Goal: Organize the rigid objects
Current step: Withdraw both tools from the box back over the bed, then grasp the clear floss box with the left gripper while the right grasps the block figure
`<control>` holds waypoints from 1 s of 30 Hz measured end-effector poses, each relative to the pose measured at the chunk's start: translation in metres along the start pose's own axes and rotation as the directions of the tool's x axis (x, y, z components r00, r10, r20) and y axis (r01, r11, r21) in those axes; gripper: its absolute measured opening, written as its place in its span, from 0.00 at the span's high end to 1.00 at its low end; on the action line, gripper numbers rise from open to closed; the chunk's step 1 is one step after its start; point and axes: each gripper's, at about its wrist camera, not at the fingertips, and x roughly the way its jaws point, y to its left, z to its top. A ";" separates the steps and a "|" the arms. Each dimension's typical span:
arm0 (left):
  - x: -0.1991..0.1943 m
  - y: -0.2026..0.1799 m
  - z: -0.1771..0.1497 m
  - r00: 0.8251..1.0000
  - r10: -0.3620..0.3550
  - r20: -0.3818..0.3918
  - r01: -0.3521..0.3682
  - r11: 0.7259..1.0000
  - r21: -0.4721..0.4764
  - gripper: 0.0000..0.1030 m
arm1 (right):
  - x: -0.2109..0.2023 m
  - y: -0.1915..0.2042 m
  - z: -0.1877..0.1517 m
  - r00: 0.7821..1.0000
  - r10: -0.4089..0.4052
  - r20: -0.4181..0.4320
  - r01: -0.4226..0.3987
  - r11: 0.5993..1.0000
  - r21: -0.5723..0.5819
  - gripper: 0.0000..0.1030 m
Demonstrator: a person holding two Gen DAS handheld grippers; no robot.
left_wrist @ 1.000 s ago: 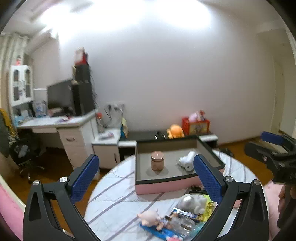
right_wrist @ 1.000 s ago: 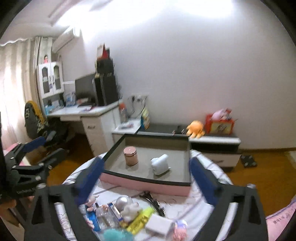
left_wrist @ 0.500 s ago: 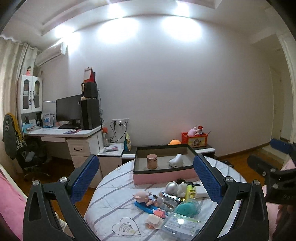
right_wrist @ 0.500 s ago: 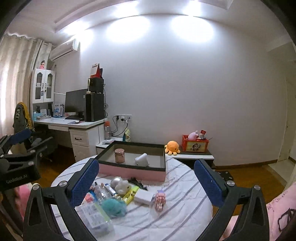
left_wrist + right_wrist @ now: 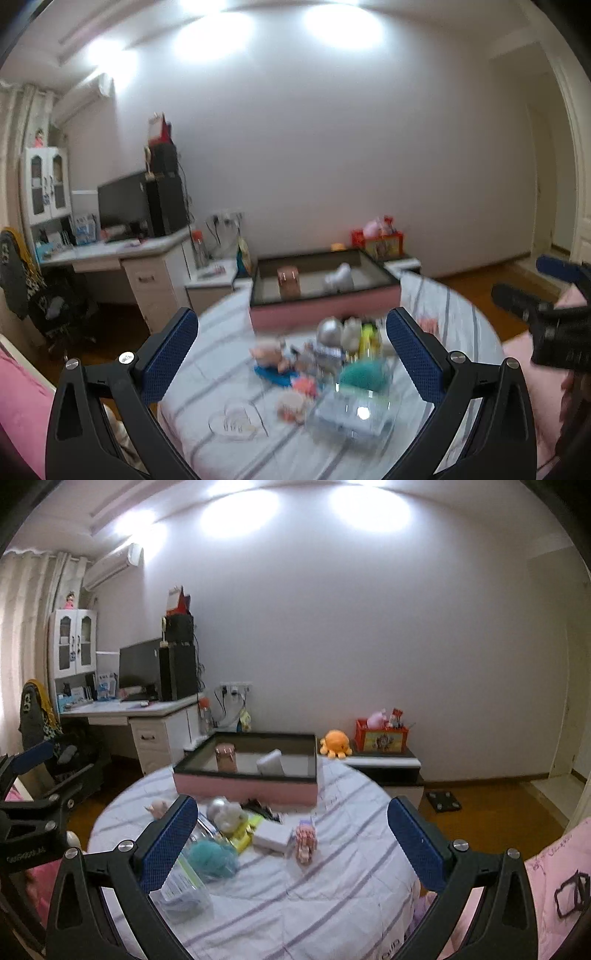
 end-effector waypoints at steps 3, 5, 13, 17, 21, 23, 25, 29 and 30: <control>0.012 -0.001 -0.021 0.998 -0.021 -0.064 0.021 1.000 0.008 0.00 | 0.011 -0.009 -0.015 0.999 -0.002 -0.049 0.003 1.000 0.024 0.00; 0.019 -0.004 -0.033 0.994 -0.027 -0.101 0.029 0.999 0.019 0.00 | 0.020 -0.015 -0.027 0.996 -0.002 -0.087 0.006 0.999 0.044 0.00; 0.050 -0.034 -0.075 0.967 -0.128 -0.220 0.142 0.989 0.048 0.00 | 0.046 -0.030 -0.056 0.979 0.018 -0.202 -0.002 0.997 0.078 0.00; 0.065 -0.044 -0.089 0.960 -0.119 -0.254 0.148 0.984 0.099 0.00 | 0.055 -0.037 -0.064 0.972 0.021 -0.235 0.001 0.996 0.092 0.00; 0.079 -0.044 -0.095 0.946 -0.146 -0.290 0.171 0.983 0.062 0.00 | 0.062 -0.041 -0.069 0.966 0.025 -0.259 0.003 0.994 0.106 0.00; 0.083 -0.047 -0.097 0.945 -0.148 -0.292 0.176 0.982 0.071 0.00 | 0.065 -0.042 -0.070 0.963 0.028 -0.268 0.001 0.994 0.108 0.00; 0.087 -0.048 -0.097 0.944 -0.152 -0.294 0.180 0.981 0.070 0.00 | 0.069 -0.043 -0.071 0.960 0.030 -0.278 0.000 0.994 0.109 0.00; 0.096 -0.049 -0.095 0.939 -0.175 -0.296 0.203 0.977 0.067 0.00 | 0.077 -0.045 -0.074 0.954 0.032 -0.299 0.002 0.993 0.114 0.00; 0.098 -0.049 -0.094 0.938 -0.179 -0.298 0.207 0.976 0.066 0.00 | 0.079 -0.045 -0.074 0.953 0.033 -0.301 0.002 0.993 0.115 0.00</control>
